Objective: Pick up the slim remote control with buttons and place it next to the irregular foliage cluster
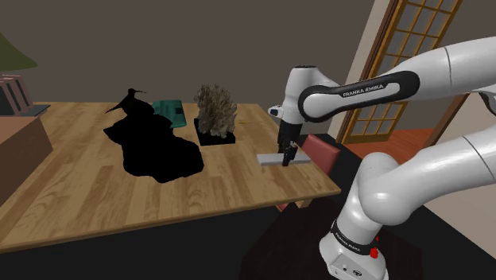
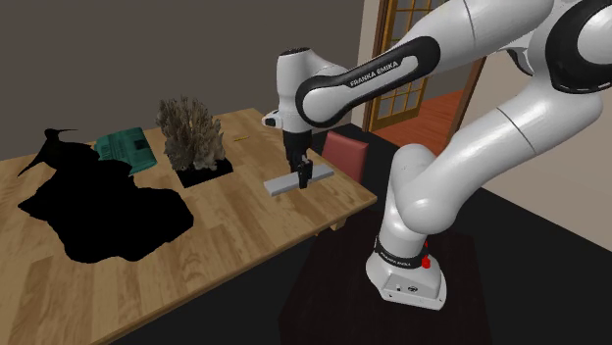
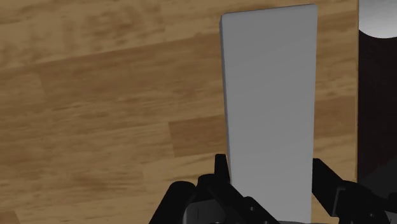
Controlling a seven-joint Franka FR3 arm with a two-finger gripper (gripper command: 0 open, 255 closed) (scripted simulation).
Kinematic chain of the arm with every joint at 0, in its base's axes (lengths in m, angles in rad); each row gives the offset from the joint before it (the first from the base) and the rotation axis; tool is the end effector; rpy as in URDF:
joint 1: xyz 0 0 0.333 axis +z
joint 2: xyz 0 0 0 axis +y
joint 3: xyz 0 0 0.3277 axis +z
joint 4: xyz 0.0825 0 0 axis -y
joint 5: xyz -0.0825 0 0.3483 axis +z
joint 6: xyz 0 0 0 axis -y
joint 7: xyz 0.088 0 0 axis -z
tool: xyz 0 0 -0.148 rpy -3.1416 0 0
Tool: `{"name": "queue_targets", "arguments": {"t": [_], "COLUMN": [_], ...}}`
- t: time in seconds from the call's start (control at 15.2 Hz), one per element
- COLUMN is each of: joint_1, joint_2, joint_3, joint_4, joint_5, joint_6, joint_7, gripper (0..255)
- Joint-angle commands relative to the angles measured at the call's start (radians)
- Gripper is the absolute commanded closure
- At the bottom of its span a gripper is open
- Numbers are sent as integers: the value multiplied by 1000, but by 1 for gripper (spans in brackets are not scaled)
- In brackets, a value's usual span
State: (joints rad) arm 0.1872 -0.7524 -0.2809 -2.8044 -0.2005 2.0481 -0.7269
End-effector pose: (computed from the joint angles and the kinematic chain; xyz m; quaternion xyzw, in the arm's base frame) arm 0.2720 -0.0339 0.3840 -0.9205 -0.3905 0.0044 0.0089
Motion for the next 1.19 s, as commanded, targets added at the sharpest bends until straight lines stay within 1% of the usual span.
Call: {"name": "queue_targets", "arguments": {"t": [0.0,1.12], "joint_1": [1,16], "joint_2": [-11,-59], "joint_3": [5,46], "joint_4": [22,224], "joint_5": [5,41], "joint_6": [-33,-282], "joint_7": [-1,-3], "gripper": [255,255]}}
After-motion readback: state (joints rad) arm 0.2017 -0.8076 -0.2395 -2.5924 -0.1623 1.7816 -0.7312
